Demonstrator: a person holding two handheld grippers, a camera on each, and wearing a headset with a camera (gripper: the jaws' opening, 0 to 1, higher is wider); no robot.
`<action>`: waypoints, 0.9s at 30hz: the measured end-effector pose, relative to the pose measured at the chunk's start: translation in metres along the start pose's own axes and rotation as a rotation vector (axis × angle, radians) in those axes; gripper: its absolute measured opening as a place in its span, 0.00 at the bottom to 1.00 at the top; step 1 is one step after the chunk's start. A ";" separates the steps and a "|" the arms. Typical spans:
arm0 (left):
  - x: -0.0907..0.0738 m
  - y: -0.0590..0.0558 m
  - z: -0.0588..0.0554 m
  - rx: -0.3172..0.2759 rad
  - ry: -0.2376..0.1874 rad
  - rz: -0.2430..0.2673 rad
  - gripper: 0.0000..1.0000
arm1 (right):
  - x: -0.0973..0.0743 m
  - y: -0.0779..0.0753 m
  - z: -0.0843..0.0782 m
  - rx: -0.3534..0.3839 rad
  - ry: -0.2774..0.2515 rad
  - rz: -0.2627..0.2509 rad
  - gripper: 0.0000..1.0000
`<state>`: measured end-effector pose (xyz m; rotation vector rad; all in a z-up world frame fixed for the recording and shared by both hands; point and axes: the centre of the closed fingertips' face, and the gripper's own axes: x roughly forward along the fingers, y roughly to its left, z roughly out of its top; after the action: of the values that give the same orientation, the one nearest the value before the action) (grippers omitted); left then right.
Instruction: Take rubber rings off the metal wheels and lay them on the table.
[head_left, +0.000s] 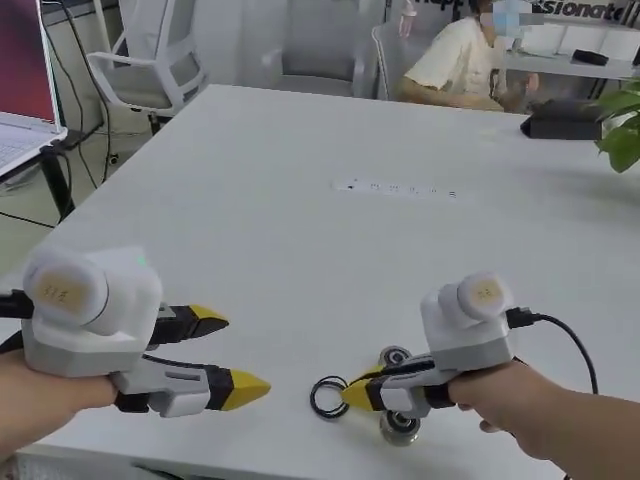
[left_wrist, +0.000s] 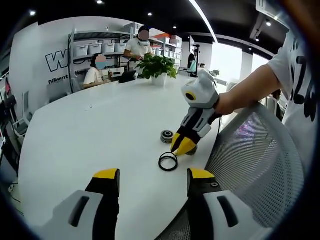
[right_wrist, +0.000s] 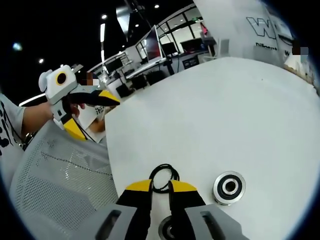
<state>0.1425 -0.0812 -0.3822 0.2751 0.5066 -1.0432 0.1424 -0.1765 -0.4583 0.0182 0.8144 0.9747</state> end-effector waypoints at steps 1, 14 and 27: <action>0.000 0.000 0.000 0.002 0.001 -0.001 0.51 | 0.000 0.000 0.000 0.001 -0.002 -0.001 0.10; -0.001 -0.005 0.011 0.018 -0.013 -0.017 0.51 | -0.021 0.002 0.020 0.012 -0.096 -0.010 0.16; -0.005 -0.004 0.029 0.008 -0.059 -0.006 0.52 | -0.064 -0.002 0.044 -0.018 -0.225 -0.058 0.23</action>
<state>0.1447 -0.0918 -0.3549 0.2497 0.4508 -1.0560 0.1523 -0.2096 -0.3887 0.0864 0.5964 0.9065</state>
